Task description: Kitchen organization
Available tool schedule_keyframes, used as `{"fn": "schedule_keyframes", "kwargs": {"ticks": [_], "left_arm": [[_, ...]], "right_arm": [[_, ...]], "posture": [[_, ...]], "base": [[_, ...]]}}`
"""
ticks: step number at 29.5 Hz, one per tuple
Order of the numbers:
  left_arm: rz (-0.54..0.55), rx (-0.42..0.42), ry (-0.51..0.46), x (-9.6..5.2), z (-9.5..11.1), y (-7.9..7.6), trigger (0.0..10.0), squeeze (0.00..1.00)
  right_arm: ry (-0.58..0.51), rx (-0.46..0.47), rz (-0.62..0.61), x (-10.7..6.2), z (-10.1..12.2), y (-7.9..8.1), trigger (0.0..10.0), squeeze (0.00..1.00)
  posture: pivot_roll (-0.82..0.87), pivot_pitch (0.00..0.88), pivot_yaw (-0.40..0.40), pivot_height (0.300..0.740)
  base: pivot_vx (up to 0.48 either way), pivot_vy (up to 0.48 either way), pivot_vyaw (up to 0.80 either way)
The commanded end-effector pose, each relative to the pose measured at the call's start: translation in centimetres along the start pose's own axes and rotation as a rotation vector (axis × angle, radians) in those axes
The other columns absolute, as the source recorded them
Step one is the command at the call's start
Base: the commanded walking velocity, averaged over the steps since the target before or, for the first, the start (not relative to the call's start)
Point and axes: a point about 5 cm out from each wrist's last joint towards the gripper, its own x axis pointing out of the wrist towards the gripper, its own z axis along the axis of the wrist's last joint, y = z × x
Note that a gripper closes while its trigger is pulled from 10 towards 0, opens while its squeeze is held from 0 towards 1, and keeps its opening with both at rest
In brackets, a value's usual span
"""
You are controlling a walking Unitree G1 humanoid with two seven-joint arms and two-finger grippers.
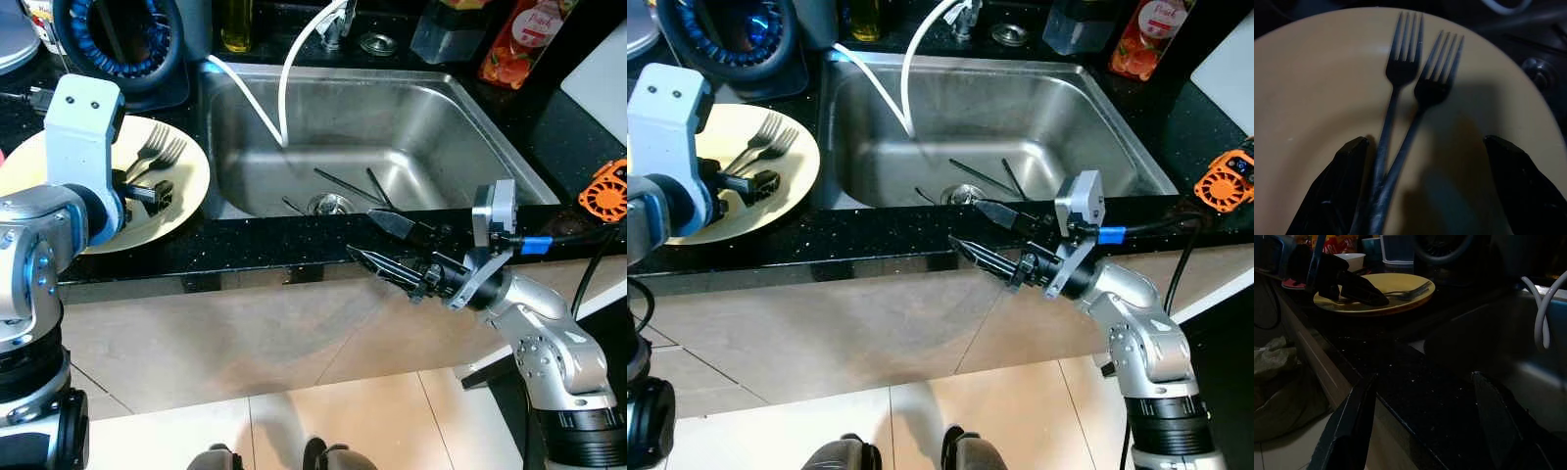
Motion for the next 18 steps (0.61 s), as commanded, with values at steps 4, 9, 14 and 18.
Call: {"fn": "schedule_keyframes", "kwargs": {"ticks": [4,9,14,18], "left_arm": [[-0.056,-0.020,-0.006,0.1,0.4,-1.0,10.0,0.00],[-0.042,-0.007,-0.036,-0.1,1.2,-1.0,10.0,0.00],[-0.037,-0.004,-0.045,-0.1,1.6,-1.0,10.0,0.00],[-0.038,-0.021,-0.015,0.2,0.9,-1.0,10.0,0.00]], "right_arm": [[0.000,-0.002,-0.012,-0.3,-0.1,0.0,10.0,0.00],[0.000,-0.002,-0.014,-0.4,-0.1,0.0,10.0,0.00],[0.000,-0.001,-0.015,-0.4,-0.1,0.0,10.0,0.00],[0.000,-0.001,-0.014,-0.3,-0.1,0.1,10.0,0.00]], "posture": [[0.14,0.140,-0.113,0.740],[0.14,0.142,-0.111,0.740],[0.14,0.142,-0.109,0.740],[0.14,0.143,-0.108,0.740]], "base": [[0.000,0.000,0.00],[0.000,0.000,0.00],[0.000,0.000,0.00],[0.000,0.000,0.00]]}}
